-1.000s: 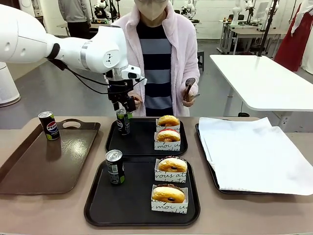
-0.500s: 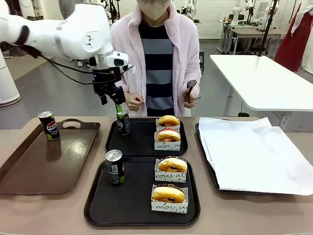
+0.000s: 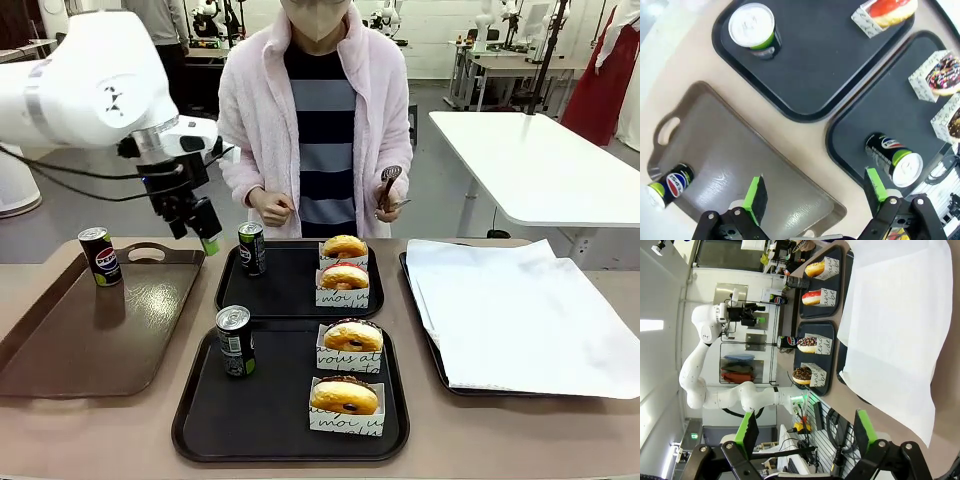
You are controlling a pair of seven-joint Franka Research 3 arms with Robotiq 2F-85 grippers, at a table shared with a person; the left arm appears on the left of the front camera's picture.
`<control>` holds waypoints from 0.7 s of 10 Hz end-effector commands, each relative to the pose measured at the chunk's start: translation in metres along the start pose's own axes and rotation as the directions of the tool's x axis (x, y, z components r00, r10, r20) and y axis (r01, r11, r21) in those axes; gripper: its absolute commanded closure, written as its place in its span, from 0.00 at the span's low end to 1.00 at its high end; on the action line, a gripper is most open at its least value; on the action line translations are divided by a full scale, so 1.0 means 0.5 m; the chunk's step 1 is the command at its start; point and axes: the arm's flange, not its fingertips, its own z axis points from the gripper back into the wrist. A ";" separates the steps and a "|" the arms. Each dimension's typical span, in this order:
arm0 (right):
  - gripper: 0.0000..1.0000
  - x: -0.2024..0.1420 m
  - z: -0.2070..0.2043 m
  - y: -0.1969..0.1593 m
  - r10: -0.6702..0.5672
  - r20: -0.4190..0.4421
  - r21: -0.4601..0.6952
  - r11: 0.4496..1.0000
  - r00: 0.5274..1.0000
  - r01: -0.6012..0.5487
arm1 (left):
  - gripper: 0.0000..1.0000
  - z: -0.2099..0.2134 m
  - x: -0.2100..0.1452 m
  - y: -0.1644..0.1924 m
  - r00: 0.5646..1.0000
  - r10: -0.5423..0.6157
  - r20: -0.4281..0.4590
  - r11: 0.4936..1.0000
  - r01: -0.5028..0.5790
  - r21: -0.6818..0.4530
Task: Set up donuts and drinks on trays.
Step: Pick up one Pepsi coke from the Handle tray and place it on the Flat Tray without a Pepsi coke.
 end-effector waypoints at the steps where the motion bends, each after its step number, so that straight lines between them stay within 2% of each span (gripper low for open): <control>1: 0.00 -0.003 -0.001 0.000 0.004 0.000 -0.003 1.000 1.000 -0.004 | 0.00 -0.013 -0.038 0.011 1.000 0.016 0.015 1.000 -0.016 -0.021; 2: 0.00 -0.003 -0.001 0.000 0.004 0.000 -0.003 1.000 1.000 -0.004 | 0.00 -0.016 -0.043 0.015 0.997 0.071 -0.006 0.997 -0.071 0.011; 3: 0.00 -0.003 -0.001 0.000 0.004 0.000 -0.003 1.000 1.000 -0.004 | 0.00 -0.010 -0.022 0.006 1.000 0.013 -0.006 1.000 -0.013 -0.003; 7: 0.00 -0.003 -0.001 0.000 0.004 0.000 -0.003 1.000 1.000 -0.004 | 0.00 -0.010 -0.022 0.006 1.000 0.013 -0.006 1.000 -0.013 -0.003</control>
